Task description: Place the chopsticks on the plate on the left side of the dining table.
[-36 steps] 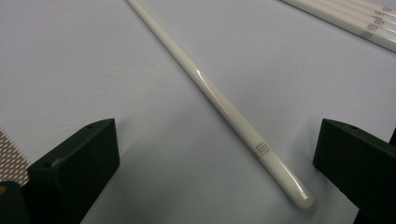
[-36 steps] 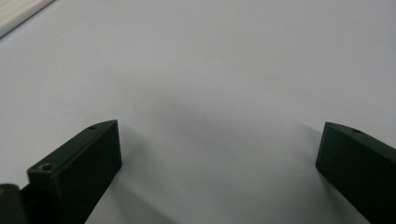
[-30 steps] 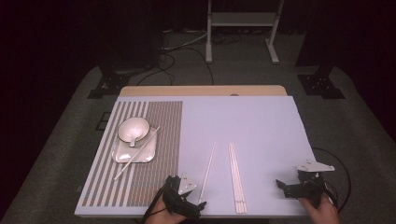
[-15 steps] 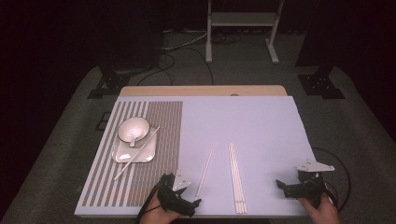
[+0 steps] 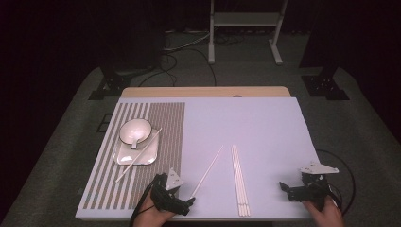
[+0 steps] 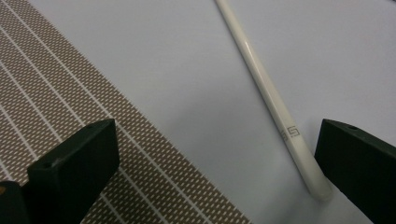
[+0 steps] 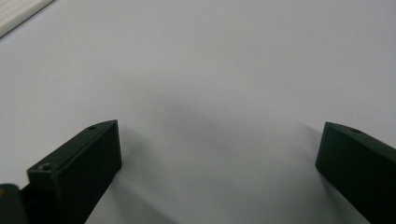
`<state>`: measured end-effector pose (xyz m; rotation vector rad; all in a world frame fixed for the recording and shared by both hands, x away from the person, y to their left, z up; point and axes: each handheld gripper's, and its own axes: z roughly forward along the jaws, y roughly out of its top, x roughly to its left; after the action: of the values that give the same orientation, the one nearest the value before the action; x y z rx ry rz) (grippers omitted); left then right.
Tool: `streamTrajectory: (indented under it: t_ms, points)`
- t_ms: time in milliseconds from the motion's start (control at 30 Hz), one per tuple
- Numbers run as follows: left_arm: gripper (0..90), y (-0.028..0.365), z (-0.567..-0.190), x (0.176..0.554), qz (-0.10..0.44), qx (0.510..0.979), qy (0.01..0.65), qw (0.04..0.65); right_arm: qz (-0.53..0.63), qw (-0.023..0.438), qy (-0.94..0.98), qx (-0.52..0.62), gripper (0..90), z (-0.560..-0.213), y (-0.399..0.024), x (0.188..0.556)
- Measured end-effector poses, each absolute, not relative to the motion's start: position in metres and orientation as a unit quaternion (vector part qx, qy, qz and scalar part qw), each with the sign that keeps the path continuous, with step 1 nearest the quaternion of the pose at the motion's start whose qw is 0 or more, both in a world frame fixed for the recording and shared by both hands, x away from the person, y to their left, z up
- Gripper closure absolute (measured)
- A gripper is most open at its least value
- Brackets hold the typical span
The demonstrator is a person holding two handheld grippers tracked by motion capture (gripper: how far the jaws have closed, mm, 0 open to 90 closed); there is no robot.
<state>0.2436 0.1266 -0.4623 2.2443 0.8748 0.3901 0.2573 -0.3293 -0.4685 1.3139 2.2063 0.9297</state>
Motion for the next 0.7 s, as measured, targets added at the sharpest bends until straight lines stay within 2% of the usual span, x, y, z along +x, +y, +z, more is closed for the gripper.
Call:
streamTrajectory:
  t_ms: [700]
  points:
    - [0.0,0.144,-0.461,0.249,0.161,0.855,0.358,0.338,0.333,0.204,0.791,0.471,0.0,-0.469,-0.329,0.257]
